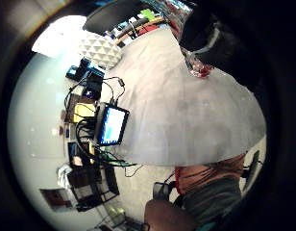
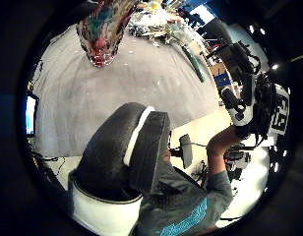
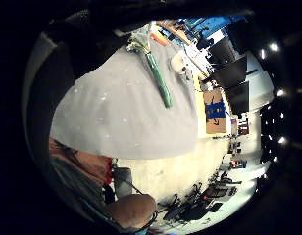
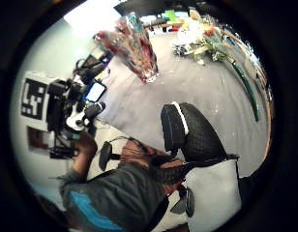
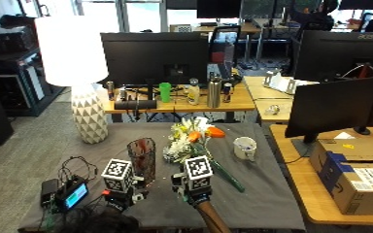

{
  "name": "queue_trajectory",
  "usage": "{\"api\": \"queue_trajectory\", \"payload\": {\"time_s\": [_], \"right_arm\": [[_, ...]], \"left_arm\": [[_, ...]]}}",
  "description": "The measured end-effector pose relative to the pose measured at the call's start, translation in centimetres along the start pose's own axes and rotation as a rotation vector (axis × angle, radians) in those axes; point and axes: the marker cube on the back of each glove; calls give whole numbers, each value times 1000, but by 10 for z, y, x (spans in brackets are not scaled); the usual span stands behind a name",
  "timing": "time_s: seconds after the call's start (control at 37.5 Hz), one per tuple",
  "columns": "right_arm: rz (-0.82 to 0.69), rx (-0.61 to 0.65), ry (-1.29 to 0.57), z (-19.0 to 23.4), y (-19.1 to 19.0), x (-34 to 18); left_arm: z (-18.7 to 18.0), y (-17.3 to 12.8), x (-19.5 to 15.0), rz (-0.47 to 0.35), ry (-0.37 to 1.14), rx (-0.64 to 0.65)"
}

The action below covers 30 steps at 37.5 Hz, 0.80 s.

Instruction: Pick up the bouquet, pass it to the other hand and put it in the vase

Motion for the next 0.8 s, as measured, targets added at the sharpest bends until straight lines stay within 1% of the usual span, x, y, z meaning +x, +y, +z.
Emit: {"api": "queue_trajectory", "payload": {"time_s": [0.21,0.35,0.59,0.69,0.8], "right_arm": [[-6,-38,-8,13,-3,1],[2,-34,-4,2,3,0],[7,-32,6,7,1,6],[16,-51,24,11,1,20],[71,-68,29,16,0,52]], "left_arm": [[-1,-3,4,12,3,-6],[1,-9,2,18,-3,12],[-15,0,10,20,11,12],[-17,3,10,25,12,17],[-14,3,7,32,29,30]]}}
